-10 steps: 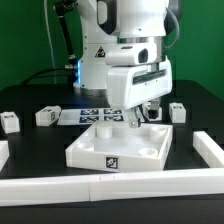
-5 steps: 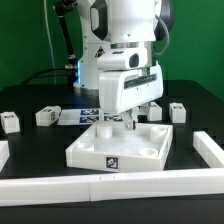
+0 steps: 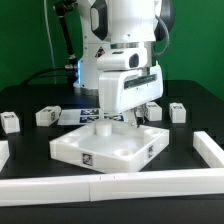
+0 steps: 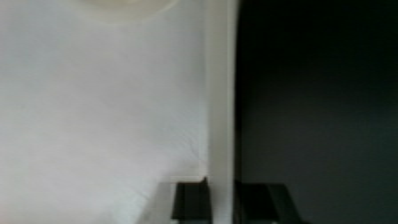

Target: Assemble square table

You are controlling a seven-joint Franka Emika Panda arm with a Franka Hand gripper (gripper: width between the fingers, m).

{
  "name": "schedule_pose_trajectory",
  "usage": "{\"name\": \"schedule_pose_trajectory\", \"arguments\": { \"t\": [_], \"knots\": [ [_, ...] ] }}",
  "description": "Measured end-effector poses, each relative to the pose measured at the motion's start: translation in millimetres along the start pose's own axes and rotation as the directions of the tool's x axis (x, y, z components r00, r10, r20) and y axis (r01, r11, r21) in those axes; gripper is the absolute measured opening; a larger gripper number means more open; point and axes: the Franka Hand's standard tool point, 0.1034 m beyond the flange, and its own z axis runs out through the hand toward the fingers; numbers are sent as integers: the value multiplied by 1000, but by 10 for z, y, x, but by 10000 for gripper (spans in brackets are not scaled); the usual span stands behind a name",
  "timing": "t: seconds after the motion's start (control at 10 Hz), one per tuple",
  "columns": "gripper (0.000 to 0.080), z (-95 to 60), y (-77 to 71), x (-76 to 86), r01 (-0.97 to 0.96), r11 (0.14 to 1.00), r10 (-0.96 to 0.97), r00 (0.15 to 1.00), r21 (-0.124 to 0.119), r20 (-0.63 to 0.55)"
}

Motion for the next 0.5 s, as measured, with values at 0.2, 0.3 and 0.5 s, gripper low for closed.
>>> {"name": "schedule_pose_trajectory", "arguments": {
  "t": [0.2, 0.3, 0.5],
  "knots": [
    [56, 0, 0, 0, 0, 1000, 0, 1000, 0, 0],
    [56, 0, 0, 0, 0, 1000, 0, 1000, 0, 0],
    [56, 0, 0, 1, 2, 1000, -2, 1000, 0, 0]
  ]
}}
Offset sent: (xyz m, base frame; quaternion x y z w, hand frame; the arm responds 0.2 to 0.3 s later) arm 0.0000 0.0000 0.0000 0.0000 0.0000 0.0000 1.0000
